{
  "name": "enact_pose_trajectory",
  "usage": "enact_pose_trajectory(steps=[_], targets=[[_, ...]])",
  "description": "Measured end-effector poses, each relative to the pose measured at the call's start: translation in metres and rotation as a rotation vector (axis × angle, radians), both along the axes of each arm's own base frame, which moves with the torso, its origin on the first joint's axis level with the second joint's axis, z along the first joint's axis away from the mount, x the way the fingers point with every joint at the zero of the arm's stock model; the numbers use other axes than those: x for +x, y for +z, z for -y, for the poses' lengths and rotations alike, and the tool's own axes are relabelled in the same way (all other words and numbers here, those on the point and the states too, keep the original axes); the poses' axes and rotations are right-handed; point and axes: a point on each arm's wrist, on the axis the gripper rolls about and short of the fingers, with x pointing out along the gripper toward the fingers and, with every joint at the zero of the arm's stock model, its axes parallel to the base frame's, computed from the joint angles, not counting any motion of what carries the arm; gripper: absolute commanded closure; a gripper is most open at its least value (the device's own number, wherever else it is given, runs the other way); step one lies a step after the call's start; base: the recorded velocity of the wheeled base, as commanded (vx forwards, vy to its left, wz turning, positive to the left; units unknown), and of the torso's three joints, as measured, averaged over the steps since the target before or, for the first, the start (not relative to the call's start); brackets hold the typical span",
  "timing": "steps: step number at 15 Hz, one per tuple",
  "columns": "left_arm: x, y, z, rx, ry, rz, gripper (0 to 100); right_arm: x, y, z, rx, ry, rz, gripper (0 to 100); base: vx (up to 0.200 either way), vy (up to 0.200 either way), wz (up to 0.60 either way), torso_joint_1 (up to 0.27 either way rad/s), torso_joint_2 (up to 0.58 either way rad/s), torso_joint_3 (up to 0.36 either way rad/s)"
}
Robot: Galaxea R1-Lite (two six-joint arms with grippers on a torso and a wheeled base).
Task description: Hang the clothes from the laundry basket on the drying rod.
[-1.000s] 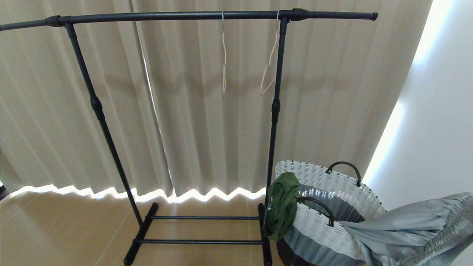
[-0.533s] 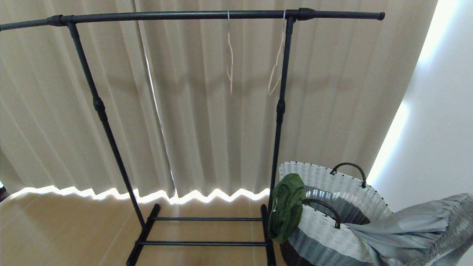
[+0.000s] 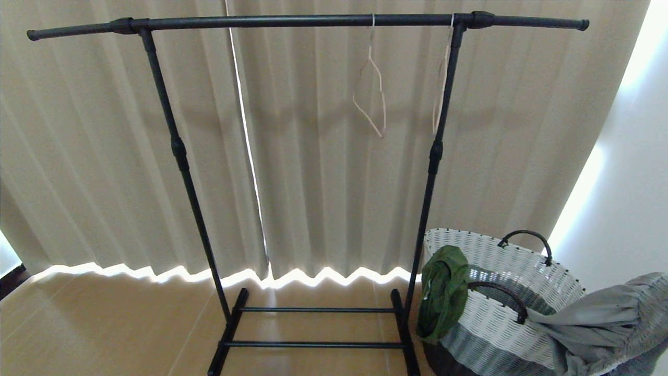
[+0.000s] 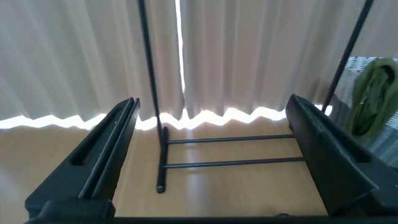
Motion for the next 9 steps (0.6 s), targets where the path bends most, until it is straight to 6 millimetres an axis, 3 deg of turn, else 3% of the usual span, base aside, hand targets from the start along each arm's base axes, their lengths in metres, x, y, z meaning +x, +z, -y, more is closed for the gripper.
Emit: enact_pose_trajectory(steps=[9], targets=[[0.0, 0.0, 0.0, 0.015, 0.003, -0.001, 0, 0.007, 0.022, -0.004, 0.01, 0.077, 0.065, 100, 0.0, 0.0, 0.0, 0.0, 0.0, 0.0]])
